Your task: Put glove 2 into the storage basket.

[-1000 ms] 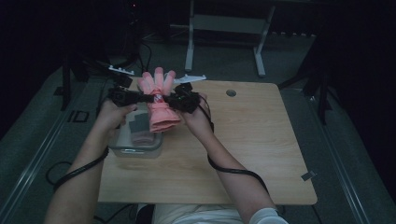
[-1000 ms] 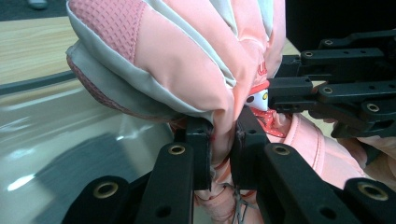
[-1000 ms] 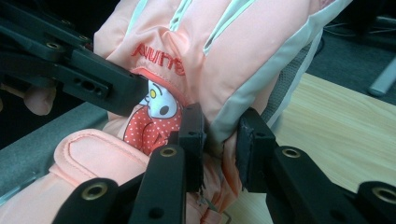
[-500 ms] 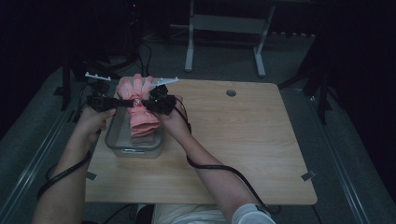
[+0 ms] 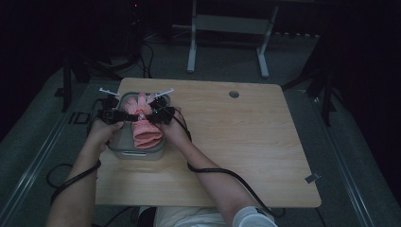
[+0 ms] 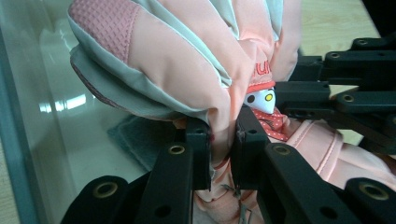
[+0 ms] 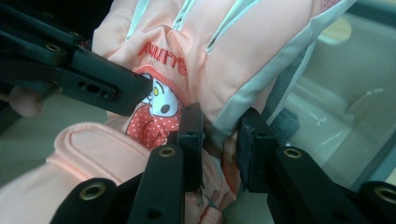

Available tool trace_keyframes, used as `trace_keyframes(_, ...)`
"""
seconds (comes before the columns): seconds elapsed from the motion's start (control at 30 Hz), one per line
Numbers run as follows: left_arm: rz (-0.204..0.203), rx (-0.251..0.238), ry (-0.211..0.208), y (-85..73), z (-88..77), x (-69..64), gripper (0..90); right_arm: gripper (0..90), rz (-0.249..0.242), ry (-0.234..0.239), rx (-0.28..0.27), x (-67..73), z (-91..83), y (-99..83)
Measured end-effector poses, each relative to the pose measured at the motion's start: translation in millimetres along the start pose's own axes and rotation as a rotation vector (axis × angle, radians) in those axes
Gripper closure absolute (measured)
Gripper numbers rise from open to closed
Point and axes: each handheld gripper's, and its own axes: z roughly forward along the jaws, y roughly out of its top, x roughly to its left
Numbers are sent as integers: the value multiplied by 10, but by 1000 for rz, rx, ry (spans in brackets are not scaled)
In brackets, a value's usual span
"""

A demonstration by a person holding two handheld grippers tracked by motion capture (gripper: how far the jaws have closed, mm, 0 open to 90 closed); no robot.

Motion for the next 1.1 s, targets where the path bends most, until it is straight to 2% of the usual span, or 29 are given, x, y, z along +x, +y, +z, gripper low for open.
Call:
trace_keyframes(0.17,-7,16,48,30,93,15,788,713,25,-23,31,-36,81,23)
trace_keyframes(0.3,-22,17,51,34,122,30,782,664,34,-31,31,-65,86,49)
trace_keyframes(0.4,-24,20,55,41,151,33,781,635,13,-40,25,-98,46,60)
trace_keyframes(0.5,-10,38,83,66,173,2,765,611,2,-40,24,-116,12,69)
trace_keyframes(0.63,-1,41,113,95,172,-32,646,577,-18,-45,28,-116,-23,69)
trace_keyframes(0.67,8,33,145,111,170,-47,614,544,-23,-46,23,-134,-64,73)
trace_keyframes(0.7,14,31,157,118,170,-55,584,533,-22,-46,20,-144,-91,78)
trace_keyframes(0.9,34,17,203,131,152,-88,489,503,-23,-44,-6,-211,-267,99)
trace_keyframes(1.03,35,-4,206,136,105,-92,434,498,-9,-34,-23,-272,-359,77)
trace_keyframes(1.1,40,-8,192,131,83,-91,423,494,-5,-32,-25,-293,-392,66)
